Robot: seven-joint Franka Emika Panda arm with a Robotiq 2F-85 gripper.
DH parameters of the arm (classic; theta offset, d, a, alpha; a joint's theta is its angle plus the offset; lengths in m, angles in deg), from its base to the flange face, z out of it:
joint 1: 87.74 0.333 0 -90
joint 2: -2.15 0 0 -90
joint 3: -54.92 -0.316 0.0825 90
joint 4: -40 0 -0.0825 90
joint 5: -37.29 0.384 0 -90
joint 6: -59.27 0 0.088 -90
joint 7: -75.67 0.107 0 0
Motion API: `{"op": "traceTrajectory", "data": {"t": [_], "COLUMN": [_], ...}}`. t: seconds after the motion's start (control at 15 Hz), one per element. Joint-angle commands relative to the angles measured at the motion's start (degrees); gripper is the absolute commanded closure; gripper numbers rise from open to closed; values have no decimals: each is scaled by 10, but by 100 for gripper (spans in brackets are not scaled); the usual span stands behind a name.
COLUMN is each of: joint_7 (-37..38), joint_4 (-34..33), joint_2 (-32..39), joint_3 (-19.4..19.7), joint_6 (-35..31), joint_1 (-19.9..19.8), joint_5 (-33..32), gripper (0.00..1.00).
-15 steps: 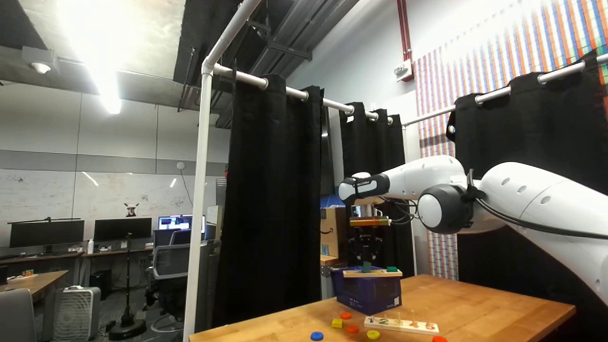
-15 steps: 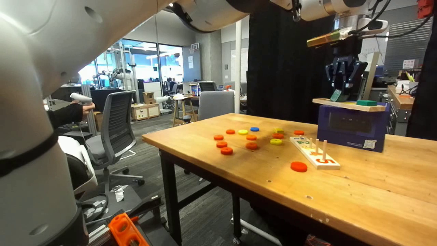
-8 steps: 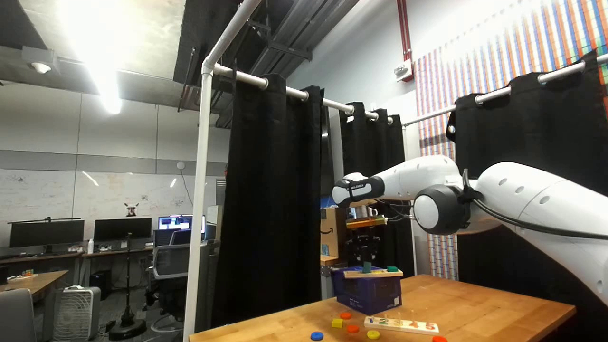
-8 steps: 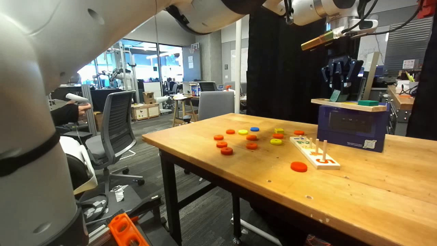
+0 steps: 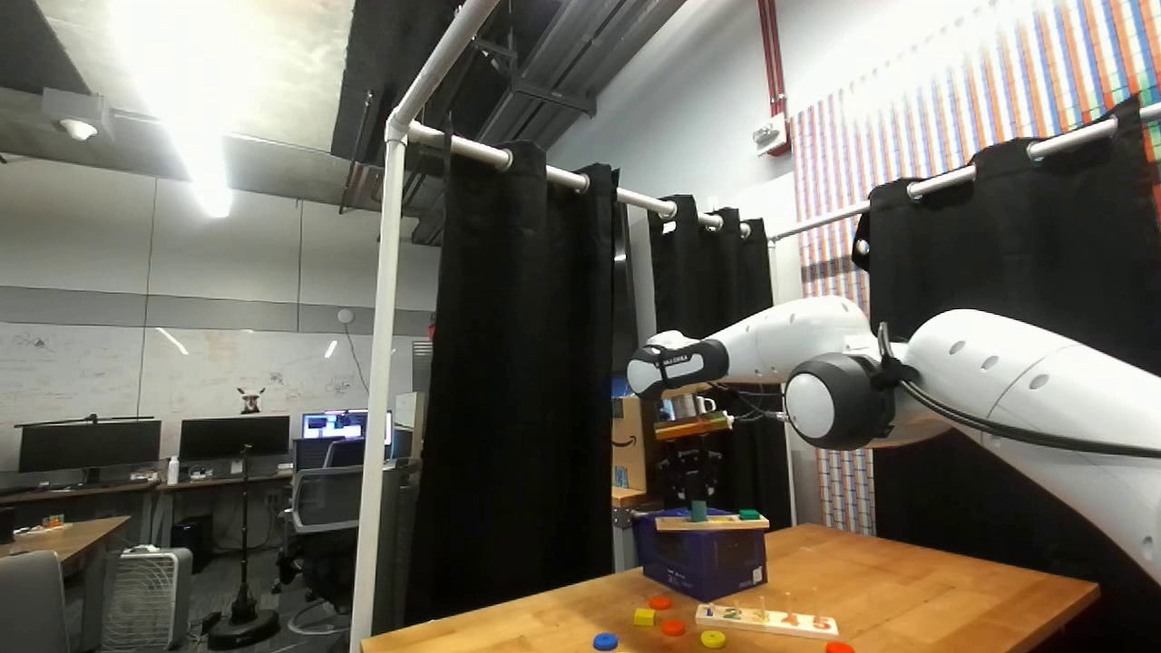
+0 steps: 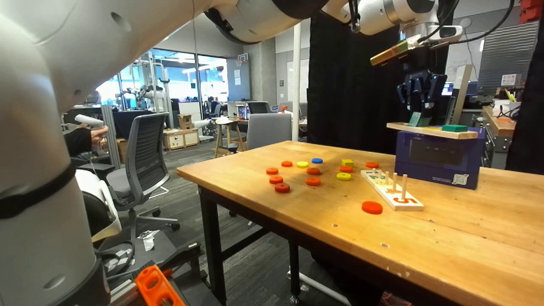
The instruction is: Put the green cube on the wooden pallet
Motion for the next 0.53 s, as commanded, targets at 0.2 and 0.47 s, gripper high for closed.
{"op": "traceTrajectory", "data": {"t": [0.2, 0.47], "joint_7": [26, 32], "joint_4": [15, 21], "joint_2": [-15, -20], "joint_3": [7, 7], "joint_6": [-3, -5], "joint_1": [11, 13], "joint_5": [-10, -10], "gripper": [13, 0]}}
